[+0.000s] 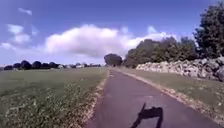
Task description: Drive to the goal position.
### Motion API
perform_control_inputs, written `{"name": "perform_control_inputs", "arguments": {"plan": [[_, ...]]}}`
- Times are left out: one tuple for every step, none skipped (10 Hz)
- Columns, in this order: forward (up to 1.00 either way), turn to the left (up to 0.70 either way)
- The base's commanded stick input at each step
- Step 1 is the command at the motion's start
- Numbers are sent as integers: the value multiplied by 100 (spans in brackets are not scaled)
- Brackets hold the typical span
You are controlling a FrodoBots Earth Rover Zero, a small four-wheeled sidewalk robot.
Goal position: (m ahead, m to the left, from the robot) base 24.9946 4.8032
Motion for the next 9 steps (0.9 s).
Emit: {"name": "perform_control_inputs", "arguments": {"plan": [[70,0],[70,0],[70,0],[70,0],[70,0],[70,0],[70,0],[70,0],[70,0]]}}
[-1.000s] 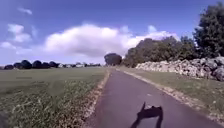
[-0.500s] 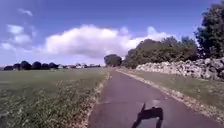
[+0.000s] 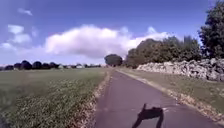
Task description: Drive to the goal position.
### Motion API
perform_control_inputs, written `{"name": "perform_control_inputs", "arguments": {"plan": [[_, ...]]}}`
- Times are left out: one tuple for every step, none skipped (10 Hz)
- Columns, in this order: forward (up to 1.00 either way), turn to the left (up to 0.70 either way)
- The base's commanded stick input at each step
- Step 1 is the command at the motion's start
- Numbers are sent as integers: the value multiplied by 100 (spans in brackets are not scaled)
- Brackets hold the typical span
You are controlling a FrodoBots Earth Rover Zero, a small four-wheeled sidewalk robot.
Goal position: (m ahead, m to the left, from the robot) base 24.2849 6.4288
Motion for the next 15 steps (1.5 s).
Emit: {"name": "perform_control_inputs", "arguments": {"plan": [[70,0],[70,-1],[70,-1],[70,-1],[70,-14],[70,-14],[70,0],[70,0],[70,0],[70,0],[70,0],[70,0],[70,0],[70,0],[70,0]]}}
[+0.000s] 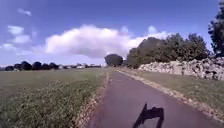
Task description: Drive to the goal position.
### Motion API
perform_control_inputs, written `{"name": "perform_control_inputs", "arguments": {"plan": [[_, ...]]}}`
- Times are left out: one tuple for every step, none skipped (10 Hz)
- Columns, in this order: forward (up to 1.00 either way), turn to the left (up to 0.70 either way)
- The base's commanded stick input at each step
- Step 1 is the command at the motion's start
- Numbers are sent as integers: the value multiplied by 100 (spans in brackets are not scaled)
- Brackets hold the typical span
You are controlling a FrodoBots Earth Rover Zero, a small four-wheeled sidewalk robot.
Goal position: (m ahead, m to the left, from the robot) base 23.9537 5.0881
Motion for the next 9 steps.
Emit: {"name": "perform_control_inputs", "arguments": {"plan": [[70,0],[70,0],[70,0],[70,0],[70,0],[70,0],[70,0],[70,0],[70,0]]}}
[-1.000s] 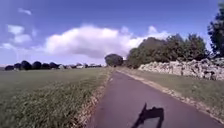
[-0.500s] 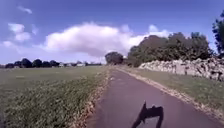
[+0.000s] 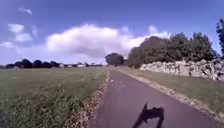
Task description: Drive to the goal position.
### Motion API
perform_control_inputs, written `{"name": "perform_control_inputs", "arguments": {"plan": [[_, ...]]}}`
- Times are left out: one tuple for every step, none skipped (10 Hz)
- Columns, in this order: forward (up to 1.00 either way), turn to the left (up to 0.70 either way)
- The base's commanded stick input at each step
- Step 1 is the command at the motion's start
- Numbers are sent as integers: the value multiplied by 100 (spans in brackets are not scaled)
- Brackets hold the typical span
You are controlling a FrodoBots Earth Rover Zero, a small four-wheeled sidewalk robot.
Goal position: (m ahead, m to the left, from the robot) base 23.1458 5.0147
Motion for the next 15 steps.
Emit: {"name": "perform_control_inputs", "arguments": {"plan": [[70,0],[70,0],[70,13],[70,14],[70,6],[70,5],[70,4],[70,4],[70,4],[70,2],[70,1],[70,0],[70,0],[70,0],[70,0]]}}
